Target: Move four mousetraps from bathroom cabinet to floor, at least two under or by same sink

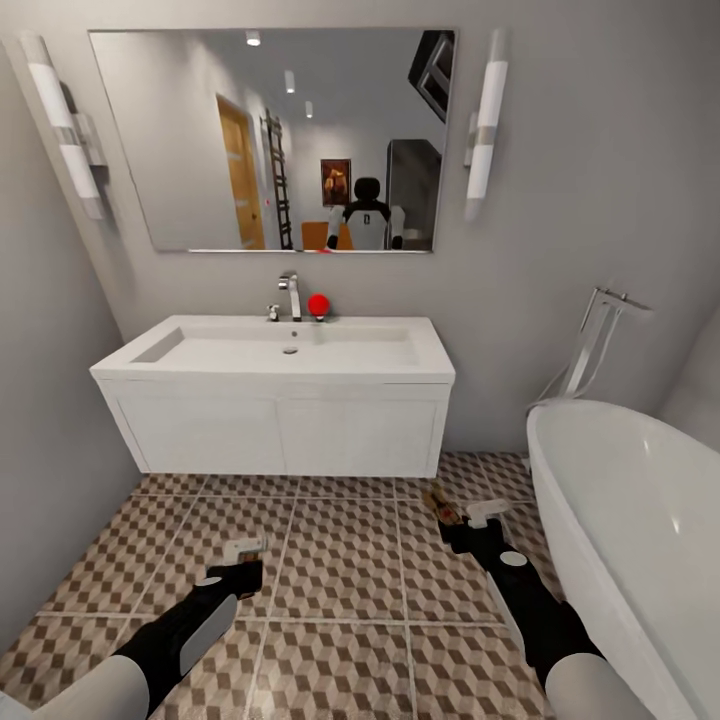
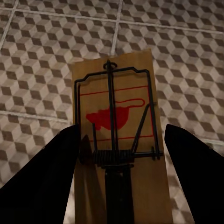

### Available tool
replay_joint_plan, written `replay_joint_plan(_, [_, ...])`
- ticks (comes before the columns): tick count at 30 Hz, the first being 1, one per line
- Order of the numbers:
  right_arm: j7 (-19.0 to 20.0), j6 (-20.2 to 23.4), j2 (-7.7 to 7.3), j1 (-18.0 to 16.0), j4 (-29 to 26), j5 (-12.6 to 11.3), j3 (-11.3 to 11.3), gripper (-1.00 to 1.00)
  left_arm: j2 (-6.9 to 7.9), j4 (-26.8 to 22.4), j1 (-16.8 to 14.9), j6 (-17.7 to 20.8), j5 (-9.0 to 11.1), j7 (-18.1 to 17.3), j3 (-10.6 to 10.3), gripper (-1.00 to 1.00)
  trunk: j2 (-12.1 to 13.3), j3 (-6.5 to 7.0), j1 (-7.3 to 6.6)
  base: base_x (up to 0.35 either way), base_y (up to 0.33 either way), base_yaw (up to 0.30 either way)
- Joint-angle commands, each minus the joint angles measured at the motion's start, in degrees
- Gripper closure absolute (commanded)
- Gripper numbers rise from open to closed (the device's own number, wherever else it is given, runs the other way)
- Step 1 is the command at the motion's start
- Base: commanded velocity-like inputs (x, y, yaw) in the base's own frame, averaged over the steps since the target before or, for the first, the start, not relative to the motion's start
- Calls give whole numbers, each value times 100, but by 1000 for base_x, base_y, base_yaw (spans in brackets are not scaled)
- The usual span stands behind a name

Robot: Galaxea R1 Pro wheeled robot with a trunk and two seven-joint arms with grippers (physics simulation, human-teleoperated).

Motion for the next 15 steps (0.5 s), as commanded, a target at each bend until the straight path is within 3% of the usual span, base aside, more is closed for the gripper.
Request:
replay_joint_plan(1, [46, 34, 4, -2, -13, 31, -17, 100, 9, -15, -6, 13, 43, 51, -47, 100, -45, -34, 22, 0, 0, 0])
replay_joint_plan(15, [46, 25, -2, -2, -13, 31, -17, 100, 8, -6, -4, 13, 45, 41, -49, 100, -606, -412, 330, 0, 0, 0])
